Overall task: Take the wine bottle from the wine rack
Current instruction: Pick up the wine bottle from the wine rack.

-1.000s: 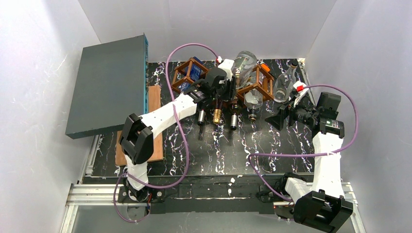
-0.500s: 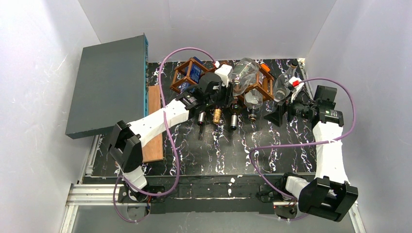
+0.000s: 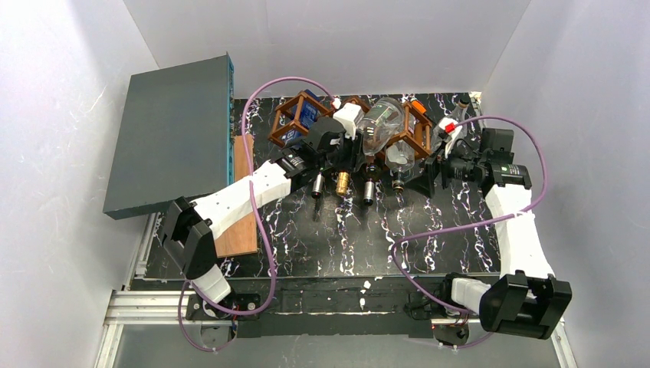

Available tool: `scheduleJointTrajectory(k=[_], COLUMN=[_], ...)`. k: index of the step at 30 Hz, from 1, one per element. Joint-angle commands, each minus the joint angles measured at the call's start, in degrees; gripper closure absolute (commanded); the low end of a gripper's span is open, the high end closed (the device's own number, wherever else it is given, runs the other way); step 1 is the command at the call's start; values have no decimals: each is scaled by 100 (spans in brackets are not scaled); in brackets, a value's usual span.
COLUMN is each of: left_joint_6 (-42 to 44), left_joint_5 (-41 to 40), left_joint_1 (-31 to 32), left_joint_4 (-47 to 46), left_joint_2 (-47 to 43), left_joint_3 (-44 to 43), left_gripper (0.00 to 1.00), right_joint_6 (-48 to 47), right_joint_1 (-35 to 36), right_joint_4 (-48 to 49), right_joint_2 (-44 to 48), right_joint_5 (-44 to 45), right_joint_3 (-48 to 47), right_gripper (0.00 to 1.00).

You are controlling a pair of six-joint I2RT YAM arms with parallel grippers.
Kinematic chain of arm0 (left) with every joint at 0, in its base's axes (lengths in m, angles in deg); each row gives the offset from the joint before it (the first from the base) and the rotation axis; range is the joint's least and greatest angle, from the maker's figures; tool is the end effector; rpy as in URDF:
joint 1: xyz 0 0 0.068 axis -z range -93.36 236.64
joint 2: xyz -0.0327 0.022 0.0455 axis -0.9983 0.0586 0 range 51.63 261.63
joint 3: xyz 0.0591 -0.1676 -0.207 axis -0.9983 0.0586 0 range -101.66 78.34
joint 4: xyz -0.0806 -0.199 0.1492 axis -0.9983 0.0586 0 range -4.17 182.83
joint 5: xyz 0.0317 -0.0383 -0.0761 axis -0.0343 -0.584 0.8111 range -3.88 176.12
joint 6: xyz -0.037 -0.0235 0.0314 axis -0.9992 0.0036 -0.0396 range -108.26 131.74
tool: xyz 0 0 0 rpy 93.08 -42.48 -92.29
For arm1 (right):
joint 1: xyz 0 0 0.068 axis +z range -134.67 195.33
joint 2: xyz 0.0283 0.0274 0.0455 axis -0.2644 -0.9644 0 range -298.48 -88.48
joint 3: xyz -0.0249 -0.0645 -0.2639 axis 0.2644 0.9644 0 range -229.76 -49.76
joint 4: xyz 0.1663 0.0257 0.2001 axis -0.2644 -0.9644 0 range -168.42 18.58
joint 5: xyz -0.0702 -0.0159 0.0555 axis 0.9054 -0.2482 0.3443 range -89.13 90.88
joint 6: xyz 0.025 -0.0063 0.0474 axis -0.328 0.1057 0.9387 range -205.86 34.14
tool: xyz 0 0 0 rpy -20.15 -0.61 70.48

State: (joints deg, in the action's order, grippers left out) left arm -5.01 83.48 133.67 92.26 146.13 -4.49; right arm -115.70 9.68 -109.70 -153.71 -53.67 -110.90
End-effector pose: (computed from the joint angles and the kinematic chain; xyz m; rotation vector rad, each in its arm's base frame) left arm 0.2718 -0.2893 0.3518 0.4780 1.8911 -0.7091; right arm 0.2297 0.0064 0.3318 -0.8610 1.8537 0.7104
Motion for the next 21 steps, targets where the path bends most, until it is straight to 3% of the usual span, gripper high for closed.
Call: scheduleJointTrajectory(k=[1, 12, 21], left_joint_6=[27, 2, -302], left_joint_5=[-339, -187, 478], left_joint_1=[-40, -100, -377], left_joint_4=[-969, -818, -432], left_joint_2=[-703, -757, -443], left_joint_3=[-32, 68, -319], left_gripper=[100, 100, 100], right_joint_6=[231, 1491, -275], right_joint_1=[131, 396, 1354], right_joint_4=[331, 1388, 357], right_joint_2=[-154, -1481, -2379], right_joint_5=[-63, -106, 690], right_joint_3=[-395, -2029, -3469], right_gripper=[1, 2, 2])
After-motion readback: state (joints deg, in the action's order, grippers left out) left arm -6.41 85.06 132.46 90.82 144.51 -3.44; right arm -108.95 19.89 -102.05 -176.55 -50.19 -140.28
